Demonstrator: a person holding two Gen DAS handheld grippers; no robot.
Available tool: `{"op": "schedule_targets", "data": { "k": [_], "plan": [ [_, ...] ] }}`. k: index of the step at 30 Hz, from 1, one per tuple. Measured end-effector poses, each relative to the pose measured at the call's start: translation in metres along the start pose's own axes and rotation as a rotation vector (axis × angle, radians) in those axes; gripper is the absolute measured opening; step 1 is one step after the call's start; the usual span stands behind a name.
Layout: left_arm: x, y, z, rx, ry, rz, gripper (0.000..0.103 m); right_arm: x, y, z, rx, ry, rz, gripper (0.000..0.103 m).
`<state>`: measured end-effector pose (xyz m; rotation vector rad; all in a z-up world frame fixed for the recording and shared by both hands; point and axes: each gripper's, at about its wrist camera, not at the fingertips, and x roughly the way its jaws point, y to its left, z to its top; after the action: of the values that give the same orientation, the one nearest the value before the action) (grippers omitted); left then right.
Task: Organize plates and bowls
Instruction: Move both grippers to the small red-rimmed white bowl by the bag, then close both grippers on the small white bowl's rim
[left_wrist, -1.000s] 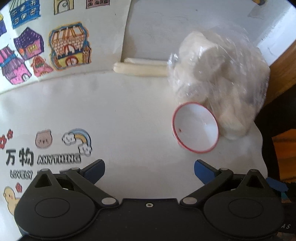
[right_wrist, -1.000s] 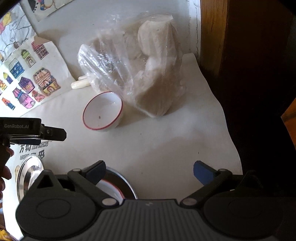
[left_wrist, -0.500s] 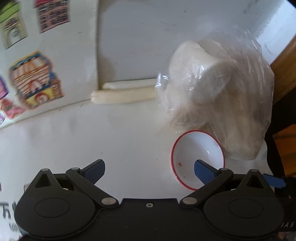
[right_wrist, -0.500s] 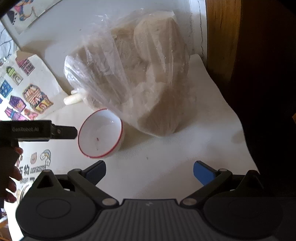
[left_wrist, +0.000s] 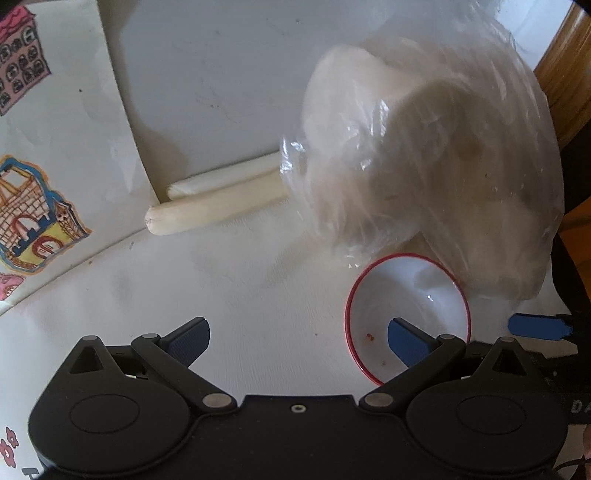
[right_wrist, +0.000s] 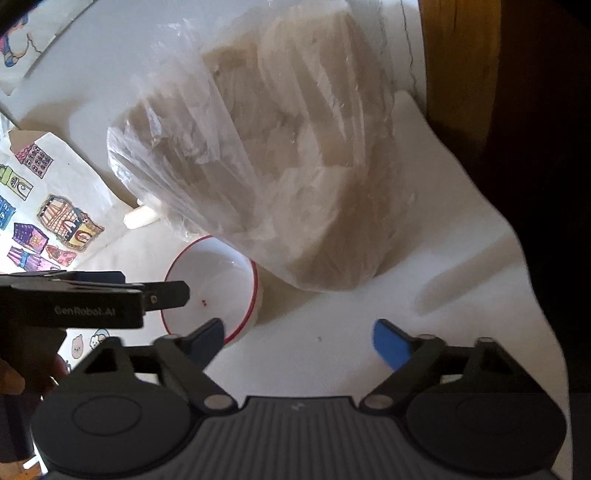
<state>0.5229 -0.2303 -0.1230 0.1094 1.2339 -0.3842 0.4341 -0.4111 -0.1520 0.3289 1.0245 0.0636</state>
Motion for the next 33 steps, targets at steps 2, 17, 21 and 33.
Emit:
{"op": "schedule_targets", "data": {
  "k": [2,17,21,33],
  "plan": [
    [0.003,-0.001,-0.001,-0.004,0.009,-0.009,0.102,0.002,0.000,0.001,-0.001,0.001,0.006,0.082],
    [0.016,-0.014,-0.009,-0.063,0.065,0.007,0.086,0.025,0.015,0.015,-0.001,0.018,0.063,0.053],
    [0.018,-0.007,-0.012,-0.123,0.075,-0.031,0.079,0.025,0.014,0.015,0.005,0.020,0.087,0.042],
    [0.010,0.007,-0.009,-0.203,0.073,-0.111,0.027,0.027,0.015,0.020,0.011,0.030,0.122,0.023]
  ]
}}
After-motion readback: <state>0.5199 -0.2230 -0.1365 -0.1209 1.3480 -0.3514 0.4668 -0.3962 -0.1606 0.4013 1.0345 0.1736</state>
